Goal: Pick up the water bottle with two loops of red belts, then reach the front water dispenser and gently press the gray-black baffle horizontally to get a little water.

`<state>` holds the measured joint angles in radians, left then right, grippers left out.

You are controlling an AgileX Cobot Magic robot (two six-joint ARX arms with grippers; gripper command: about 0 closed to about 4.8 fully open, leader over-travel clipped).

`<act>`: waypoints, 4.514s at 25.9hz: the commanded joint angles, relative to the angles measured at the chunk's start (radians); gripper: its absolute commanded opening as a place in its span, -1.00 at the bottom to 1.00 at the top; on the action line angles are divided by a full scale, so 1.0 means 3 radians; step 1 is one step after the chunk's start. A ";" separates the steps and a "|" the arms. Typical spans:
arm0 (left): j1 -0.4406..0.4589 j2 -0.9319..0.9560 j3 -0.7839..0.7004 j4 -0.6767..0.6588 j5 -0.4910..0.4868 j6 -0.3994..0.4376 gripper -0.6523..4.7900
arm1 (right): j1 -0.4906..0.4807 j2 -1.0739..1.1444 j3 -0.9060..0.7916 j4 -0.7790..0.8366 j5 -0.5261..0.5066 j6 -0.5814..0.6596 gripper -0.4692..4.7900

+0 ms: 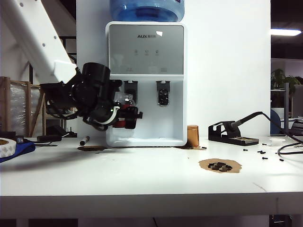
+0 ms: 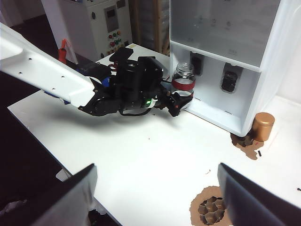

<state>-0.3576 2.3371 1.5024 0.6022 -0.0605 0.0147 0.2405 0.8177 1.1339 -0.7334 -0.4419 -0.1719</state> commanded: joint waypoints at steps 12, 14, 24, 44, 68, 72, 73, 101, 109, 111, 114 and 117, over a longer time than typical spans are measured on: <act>-0.0005 0.0017 0.0275 -0.0014 -0.0004 -0.0163 -0.78 | 0.0003 -0.0014 0.0022 0.0043 -0.0006 -0.0005 0.74; -0.0006 0.0017 0.0275 -0.0015 -0.0003 -0.0163 -0.78 | 0.0003 -0.0014 0.0022 0.0043 -0.0006 -0.0004 0.75; -0.0008 0.0017 0.0275 -0.0015 -0.0001 -0.0164 -0.78 | 0.0003 -0.0014 0.0022 0.0057 -0.0006 -0.0003 0.74; -0.0010 -0.0253 0.0266 -0.0191 0.0221 -0.0163 -0.78 | 0.0003 -0.0015 0.0022 0.0051 -0.0008 -0.0003 0.75; -0.0072 -0.0974 -0.1272 0.0565 0.0379 -0.0076 -0.78 | 0.0003 -0.0023 0.0022 0.0056 -0.0008 -0.0003 0.74; -0.0156 -0.1213 -0.1531 0.0581 0.0523 -0.0099 -0.78 | 0.0003 -0.0023 0.0022 0.0056 -0.0006 -0.0003 0.74; -0.0182 -0.1241 -0.1578 0.0577 0.0552 -0.0100 -0.78 | 0.0003 -0.0023 0.0022 0.0057 -0.0006 -0.0003 0.75; -0.0614 -0.1537 -0.3000 0.1288 0.1226 0.0053 -0.78 | 0.0003 -0.0034 0.0022 0.0135 -0.0009 -0.0003 0.75; -0.0668 -0.1381 -0.3024 0.1233 0.1191 0.0112 -0.78 | 0.0003 -0.0034 0.0020 0.0118 -0.0047 -0.0003 0.75; -0.0668 -0.1339 -0.3025 0.1240 0.1189 0.0116 -0.78 | 0.0003 -0.0034 0.0020 0.0083 -0.0086 -0.0003 0.75; -0.0668 -0.1302 -0.3034 0.1232 0.1186 0.0146 -0.78 | 0.0003 -0.0034 0.0020 -0.0032 -0.0314 -0.0004 0.75; -0.0666 -0.1288 -0.3044 0.1217 0.1183 0.0203 -0.78 | 0.0003 -0.0034 0.0020 -0.0146 -0.0534 -0.0008 0.75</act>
<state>-0.5575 1.9430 0.5938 1.0069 0.3023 0.0608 0.2405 0.8089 1.1339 -0.7628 -0.5594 -0.1719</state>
